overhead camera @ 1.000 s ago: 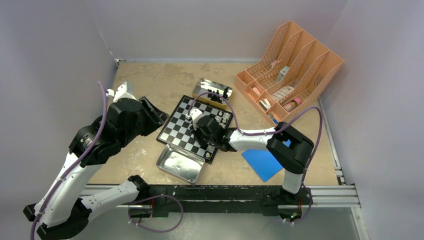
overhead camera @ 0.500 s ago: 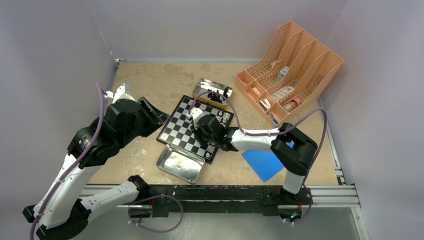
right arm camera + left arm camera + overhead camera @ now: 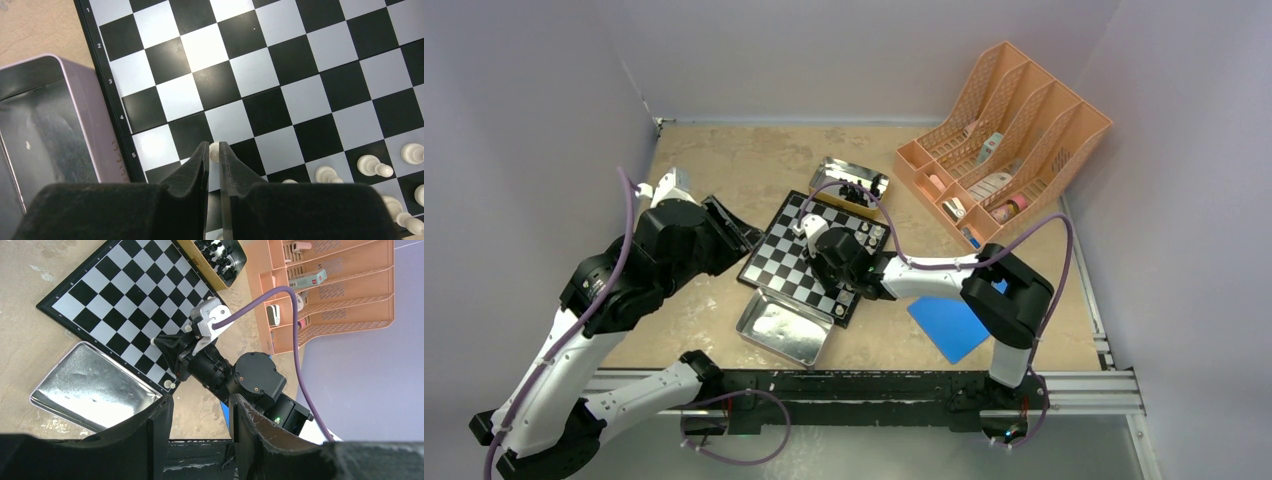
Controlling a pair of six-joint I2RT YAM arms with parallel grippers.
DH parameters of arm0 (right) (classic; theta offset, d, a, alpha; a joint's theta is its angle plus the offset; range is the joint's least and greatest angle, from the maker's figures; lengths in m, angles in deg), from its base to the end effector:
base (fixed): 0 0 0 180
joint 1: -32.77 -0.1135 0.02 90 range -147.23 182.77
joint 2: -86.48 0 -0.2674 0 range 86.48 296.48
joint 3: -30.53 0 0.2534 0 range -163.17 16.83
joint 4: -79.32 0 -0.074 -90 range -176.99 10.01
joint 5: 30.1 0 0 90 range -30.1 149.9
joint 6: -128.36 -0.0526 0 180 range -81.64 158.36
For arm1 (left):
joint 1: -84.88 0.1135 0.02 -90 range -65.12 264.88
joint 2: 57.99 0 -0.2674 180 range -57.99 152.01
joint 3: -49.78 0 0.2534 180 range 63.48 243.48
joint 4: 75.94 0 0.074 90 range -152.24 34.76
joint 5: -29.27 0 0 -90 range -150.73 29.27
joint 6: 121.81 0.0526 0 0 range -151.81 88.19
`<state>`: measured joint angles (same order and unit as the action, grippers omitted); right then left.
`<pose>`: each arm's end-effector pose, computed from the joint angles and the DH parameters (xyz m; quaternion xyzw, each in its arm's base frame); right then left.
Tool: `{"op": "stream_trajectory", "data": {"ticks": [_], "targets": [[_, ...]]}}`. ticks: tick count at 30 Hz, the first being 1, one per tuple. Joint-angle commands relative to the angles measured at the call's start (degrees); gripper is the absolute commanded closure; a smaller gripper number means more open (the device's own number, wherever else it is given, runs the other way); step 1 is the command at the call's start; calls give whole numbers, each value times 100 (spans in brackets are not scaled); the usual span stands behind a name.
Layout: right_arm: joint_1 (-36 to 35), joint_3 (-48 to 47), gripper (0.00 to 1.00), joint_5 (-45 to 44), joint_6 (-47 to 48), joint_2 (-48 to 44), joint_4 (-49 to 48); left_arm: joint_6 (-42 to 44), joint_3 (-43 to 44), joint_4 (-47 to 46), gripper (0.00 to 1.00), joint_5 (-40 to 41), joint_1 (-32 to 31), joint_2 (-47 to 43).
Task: Set up the chess pieces on the board
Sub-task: Place the chess piece on the chessboard.
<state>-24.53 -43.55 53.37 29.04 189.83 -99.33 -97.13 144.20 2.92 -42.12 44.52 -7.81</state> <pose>0.2273 0.3430 0.1855 -0.3269 0.8039 0.2302 0.4404 0.1116 -0.0728 0.4253 -0.2622 0.8369 -0.2790 0.3911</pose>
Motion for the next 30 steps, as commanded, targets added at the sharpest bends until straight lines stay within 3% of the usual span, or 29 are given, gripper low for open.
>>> {"op": "stream_trajectory", "data": {"ticks": [1, 7, 11, 16, 21, 25, 30], "targets": [[8, -273, 86, -100, 37, 118, -29, 177, -40, -228, 55, 62, 10, -64], [10, -333, 85, -160, 25, 197, 38, 328, -64, -218, 55, 64, 6, -95], [-1, -373, 91, -144, 23, 200, 83, 375, -123, -195, 55, 55, 9, -128], [4, -416, 81, -149, 82, 192, 226, 476, -128, -234, 55, 73, 8, -131], [-9, -424, 81, -165, 108, 188, 289, 483, -110, -273, 55, 20, 10, -104], [-16, -464, 94, -165, 115, 196, 308, 451, -146, -268, 55, 2, 9, -121], [-22, -428, 99, -131, 76, 36, 364, 406, -286, -306, 55, -52, 8, -148]]}}
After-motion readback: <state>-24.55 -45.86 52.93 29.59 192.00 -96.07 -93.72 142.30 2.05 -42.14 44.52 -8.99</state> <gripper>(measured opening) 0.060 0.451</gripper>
